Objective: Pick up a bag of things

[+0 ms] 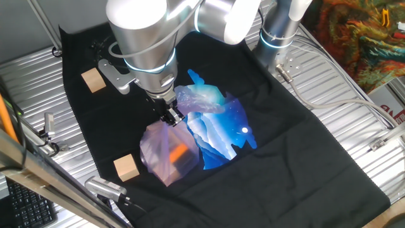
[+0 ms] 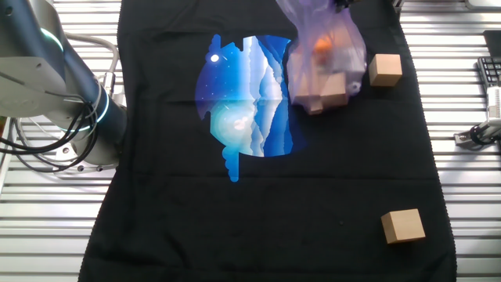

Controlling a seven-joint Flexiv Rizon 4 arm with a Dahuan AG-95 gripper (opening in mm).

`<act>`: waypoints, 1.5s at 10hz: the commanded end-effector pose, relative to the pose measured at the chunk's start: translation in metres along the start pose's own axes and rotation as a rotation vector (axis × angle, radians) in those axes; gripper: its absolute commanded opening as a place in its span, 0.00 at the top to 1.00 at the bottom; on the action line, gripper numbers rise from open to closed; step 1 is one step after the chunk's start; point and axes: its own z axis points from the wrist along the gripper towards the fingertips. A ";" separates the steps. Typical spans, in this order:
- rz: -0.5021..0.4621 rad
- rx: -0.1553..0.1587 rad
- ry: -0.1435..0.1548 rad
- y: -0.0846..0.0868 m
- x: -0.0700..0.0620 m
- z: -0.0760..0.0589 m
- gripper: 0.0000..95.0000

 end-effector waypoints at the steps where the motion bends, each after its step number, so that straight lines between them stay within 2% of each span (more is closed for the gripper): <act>1: 0.000 -0.002 0.003 0.001 0.001 -0.004 1.00; 15: 0.014 0.003 0.016 0.004 0.006 -0.028 1.00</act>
